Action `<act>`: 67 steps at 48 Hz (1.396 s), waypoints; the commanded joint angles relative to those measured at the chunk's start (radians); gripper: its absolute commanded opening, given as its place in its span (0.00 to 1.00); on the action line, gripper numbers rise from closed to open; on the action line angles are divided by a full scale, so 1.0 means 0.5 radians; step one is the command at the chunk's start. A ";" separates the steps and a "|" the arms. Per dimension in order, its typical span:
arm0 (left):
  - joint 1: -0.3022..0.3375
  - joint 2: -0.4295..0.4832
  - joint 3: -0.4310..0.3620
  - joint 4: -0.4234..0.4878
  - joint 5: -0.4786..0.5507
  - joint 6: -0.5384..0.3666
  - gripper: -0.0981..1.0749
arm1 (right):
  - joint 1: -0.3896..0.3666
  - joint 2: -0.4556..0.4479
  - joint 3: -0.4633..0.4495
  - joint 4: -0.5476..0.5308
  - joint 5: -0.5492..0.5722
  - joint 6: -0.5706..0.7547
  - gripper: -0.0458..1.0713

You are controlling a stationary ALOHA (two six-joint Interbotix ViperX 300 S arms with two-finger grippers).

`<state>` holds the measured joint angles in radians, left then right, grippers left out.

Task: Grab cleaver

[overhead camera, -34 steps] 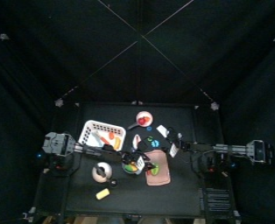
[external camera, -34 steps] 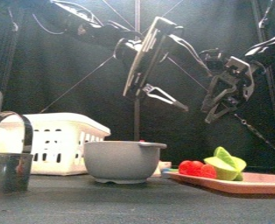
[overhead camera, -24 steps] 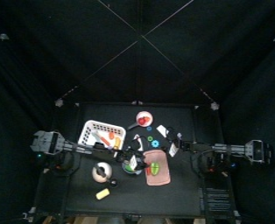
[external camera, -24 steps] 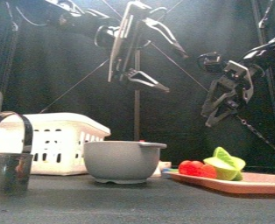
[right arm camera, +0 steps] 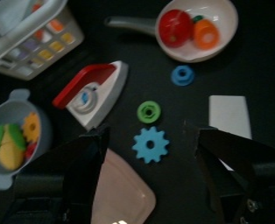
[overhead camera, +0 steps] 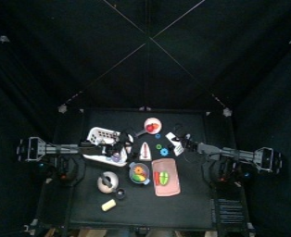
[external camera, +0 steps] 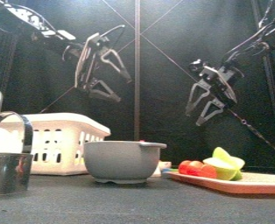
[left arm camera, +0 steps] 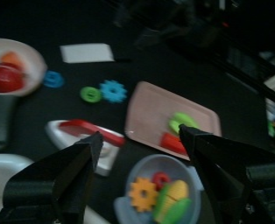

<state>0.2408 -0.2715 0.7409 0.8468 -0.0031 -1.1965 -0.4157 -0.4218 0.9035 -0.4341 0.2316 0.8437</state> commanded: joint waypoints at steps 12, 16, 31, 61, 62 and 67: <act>0.561 0.098 -0.061 0.307 -0.098 0.141 0.95 | -0.052 0.138 -0.224 0.034 0.706 -0.018 0.92; 0.620 0.169 -0.095 0.334 -0.150 0.163 0.95 | -0.052 0.160 -0.193 0.052 0.721 -0.012 0.92; 0.650 0.227 -0.071 0.374 -0.534 0.313 0.95 | 0.098 0.172 -0.107 0.245 0.742 -0.006 0.92; 0.457 0.034 0.187 0.212 -0.905 0.583 0.95 | 0.098 0.506 -0.107 0.092 0.742 -0.018 0.92; 0.457 0.037 0.187 0.199 -0.905 0.589 0.95 | 0.086 0.518 -0.107 0.089 0.746 -0.021 0.92; 0.460 0.037 0.199 0.153 -0.905 0.623 0.95 | 0.015 0.568 -0.095 0.067 0.742 -0.025 0.92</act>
<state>0.4679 -0.2408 0.8498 0.9403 -0.4510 -0.8928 -0.3774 -0.1396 0.8682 -0.3912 0.6044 0.8314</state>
